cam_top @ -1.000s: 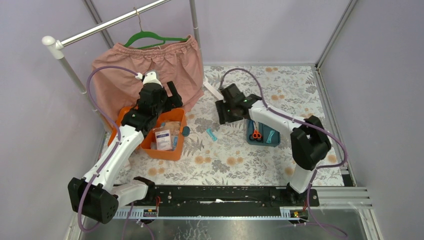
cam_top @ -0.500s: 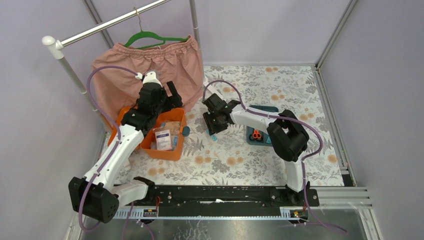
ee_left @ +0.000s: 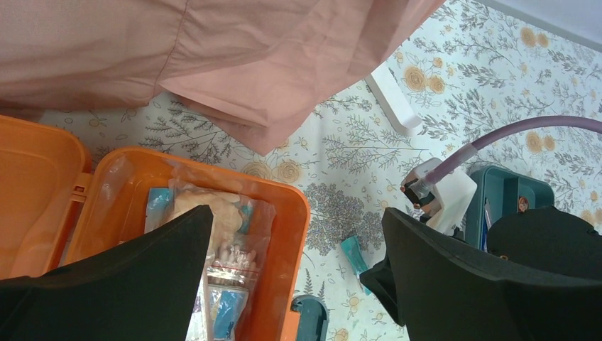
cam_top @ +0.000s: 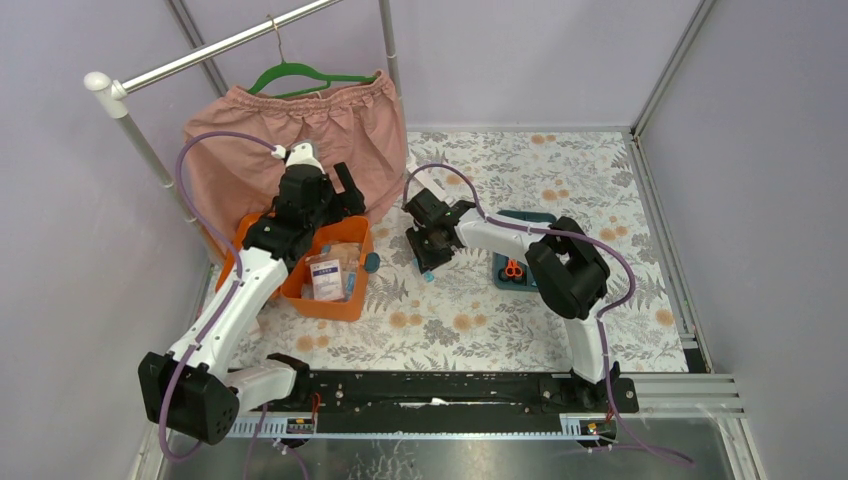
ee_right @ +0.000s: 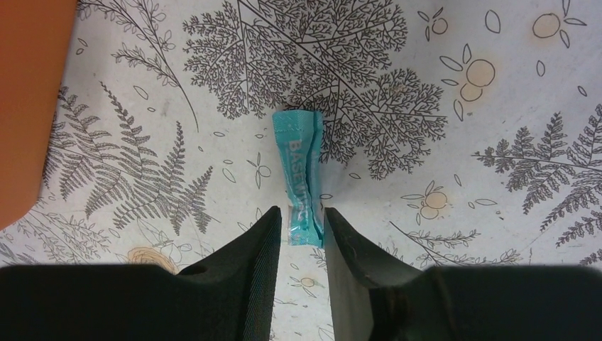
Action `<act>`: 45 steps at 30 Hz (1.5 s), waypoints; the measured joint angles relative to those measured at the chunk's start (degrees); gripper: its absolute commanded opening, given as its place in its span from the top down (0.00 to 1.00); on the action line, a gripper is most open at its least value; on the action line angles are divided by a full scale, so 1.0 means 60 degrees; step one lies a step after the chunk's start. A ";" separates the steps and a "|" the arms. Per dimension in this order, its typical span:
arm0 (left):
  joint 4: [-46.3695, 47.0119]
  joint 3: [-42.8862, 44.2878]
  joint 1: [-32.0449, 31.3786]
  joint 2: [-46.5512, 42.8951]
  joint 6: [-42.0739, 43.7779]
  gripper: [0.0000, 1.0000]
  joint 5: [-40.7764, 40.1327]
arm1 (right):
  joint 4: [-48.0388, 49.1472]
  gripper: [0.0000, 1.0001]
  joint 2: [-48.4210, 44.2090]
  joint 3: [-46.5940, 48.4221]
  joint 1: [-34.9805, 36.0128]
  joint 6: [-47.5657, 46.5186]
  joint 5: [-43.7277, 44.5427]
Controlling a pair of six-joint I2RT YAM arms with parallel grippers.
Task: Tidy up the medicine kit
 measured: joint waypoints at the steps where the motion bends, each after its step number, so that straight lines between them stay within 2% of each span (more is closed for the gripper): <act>1: 0.0004 0.0000 0.0015 0.0007 -0.0004 0.02 0.0033 | -0.0051 0.64 0.0004 0.0011 0.0000 -0.0004 0.0004; 18: 0.0004 -0.0004 0.0120 0.0124 -0.0004 0.02 0.0204 | -0.0178 0.70 0.0372 0.0197 0.0000 -0.0113 0.0007; 24: 0.0004 -0.0004 0.0160 0.0146 -0.0007 0.02 0.0291 | -0.0182 0.82 0.0382 0.0211 -0.0004 -0.0135 0.0011; 34: 0.0004 -0.0004 0.0175 0.0146 -0.0007 0.02 0.0302 | 0.0481 0.88 -0.0324 -0.0707 -0.0117 0.0222 -0.0073; 39: 0.0004 -0.0004 0.0175 0.0146 -0.0007 0.02 0.0342 | 0.0841 0.88 -0.1650 -0.2011 -0.0958 0.0492 -0.0386; 45: 0.0004 0.0000 0.0178 0.0175 -0.0011 0.02 0.0463 | 0.0845 0.88 -0.4269 -0.4273 -0.3340 0.0732 -0.0259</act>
